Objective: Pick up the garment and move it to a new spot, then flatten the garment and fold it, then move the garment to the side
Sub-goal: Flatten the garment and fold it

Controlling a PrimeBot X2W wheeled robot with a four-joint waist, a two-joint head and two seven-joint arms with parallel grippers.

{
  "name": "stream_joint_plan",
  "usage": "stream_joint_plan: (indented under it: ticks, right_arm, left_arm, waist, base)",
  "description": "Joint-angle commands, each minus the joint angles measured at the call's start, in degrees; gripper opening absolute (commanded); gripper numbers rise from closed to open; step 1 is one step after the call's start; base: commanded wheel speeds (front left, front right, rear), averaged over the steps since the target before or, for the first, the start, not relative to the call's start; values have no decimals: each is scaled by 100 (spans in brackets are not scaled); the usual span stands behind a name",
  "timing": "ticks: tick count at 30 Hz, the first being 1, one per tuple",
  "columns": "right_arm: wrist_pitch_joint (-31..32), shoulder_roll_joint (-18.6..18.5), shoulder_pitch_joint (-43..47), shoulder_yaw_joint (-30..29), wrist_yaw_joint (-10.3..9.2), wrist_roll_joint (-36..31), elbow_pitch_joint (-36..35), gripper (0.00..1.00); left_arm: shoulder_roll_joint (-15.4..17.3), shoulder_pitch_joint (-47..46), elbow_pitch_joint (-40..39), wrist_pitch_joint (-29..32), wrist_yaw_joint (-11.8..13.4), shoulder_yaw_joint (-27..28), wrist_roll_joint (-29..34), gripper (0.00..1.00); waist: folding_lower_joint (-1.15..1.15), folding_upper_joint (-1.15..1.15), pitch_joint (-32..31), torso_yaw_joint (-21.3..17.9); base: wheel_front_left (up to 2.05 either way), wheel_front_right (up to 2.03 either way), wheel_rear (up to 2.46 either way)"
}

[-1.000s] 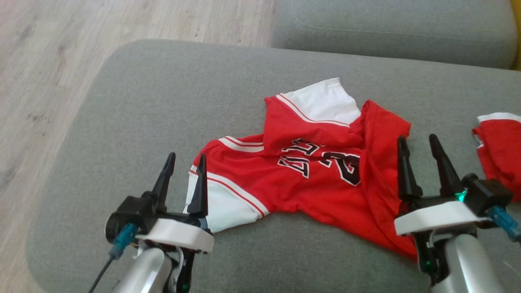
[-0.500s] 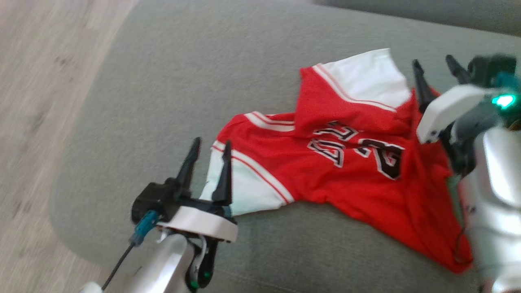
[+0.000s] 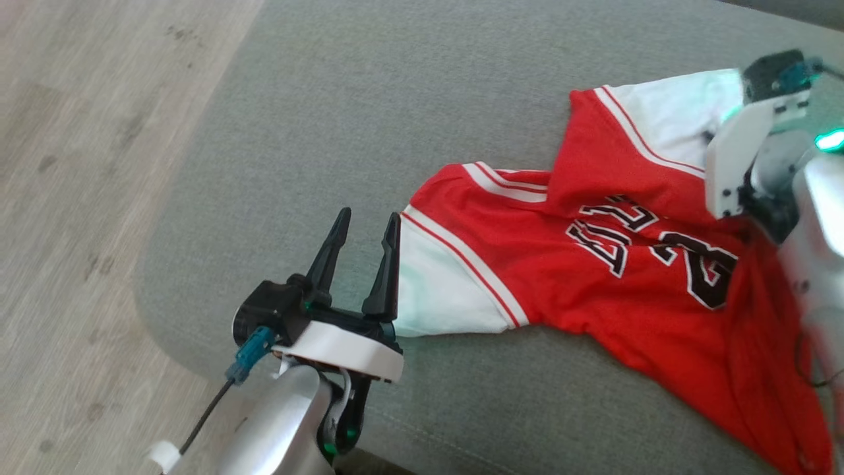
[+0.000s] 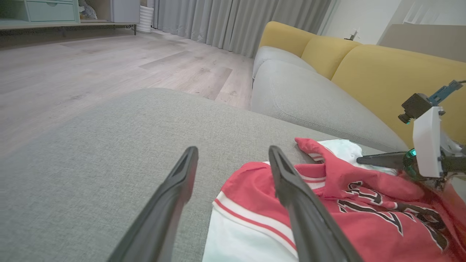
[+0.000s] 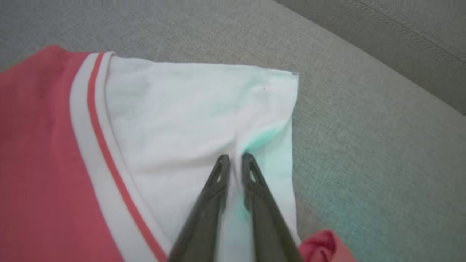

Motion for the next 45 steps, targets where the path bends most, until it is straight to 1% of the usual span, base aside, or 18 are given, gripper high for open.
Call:
stream_joint_plan:
  ticks: [1, 2, 7, 10, 13, 20, 24, 25, 29, 34, 38, 41, 45]
  right_arm:
    - [-107, -122, -255, 146, 37, 97, -78, 0]
    - [-107, -122, -255, 146, 37, 97, -78, 0]
    - [-559, -227, -562, 156, 37, 64, 104, 0]
    - [-993, -297, -813, 176, 37, -127, 196, 0]
    - [-1501, -334, -1137, 69, 37, -400, 308, 0]
    - [-2752, -357, -1867, -449, 37, -1487, 538, 0]
    - [-3238, -265, -2056, -851, 37, -2235, 612, 0]
    - [-3262, -238, -2067, -925, 37, -2428, 654, 100]
    - [-3379, 10, -1982, -1298, 37, -2806, 824, 100]
    - [-3779, 343, -1669, -1833, 37, -2904, 893, 100]
    - [-4222, 694, -1288, -2254, 37, -2711, 822, 100]
    - [-4401, 984, -884, -2518, 37, -2472, 606, 100]
    - [-4470, 1319, -129, -2583, 37, -2143, 102, 100]
  left_arm:
    - [21, -192, -134, -54, -12, 232, 41, 100]
    - [21, -192, -134, -54, -12, 232, 41, 100]
    - [12, -191, -162, -54, -19, 233, 14, 100]
    - [11, -203, -215, -54, 0, 197, -43, 100]
    - [11, -227, -261, -54, 28, 157, -85, 100]
    - [10, -287, -329, -54, 72, 80, -167, 100]
    - [10, -298, -342, -54, 86, 61, -189, 100]
    - [10, -298, -343, -54, 93, 62, -190, 100]
    - [10, -293, -327, -54, 119, 80, -175, 100]
    - [10, -254, -237, -54, 113, 190, -52, 100]
    - [17, -186, -108, -54, 92, 379, 111, 100]
    - [71, -102, -39, -54, 82, 535, 201, 100]
    - [160, 41, 72, -54, 68, 661, 288, 100]
  waist:
    - [0, 0, 34, 64]
    - [0, 0, 34, 64]
    - [0, 0, 67, 148]
    - [0, 0, 112, 194]
    - [0, 0, 156, 233]
    - [0, 0, 221, 331]
    - [0, 0, 223, 359]
    - [0, 0, 218, 359]
    - [0, 0, 152, 305]
    - [0, 0, -51, 81]
    - [0, 0, -338, -216]
    - [0, 0, -557, -461]
    - [0, 0, -880, -769]
  base:
    - [0, 0, 0]
    - [0, 0, 0]
    - [0, 0, 0]
    - [0, 0, 0]
    - [0, 0, 0]
    - [0, 0, 0]
    - [0, 0, 0]
    - [0, 0, 0]
    - [0, 0, 0]
    - [0, 0, 0]
    - [0, 0, 0]
    - [0, 0, 0]
    - [0, 0, 0]
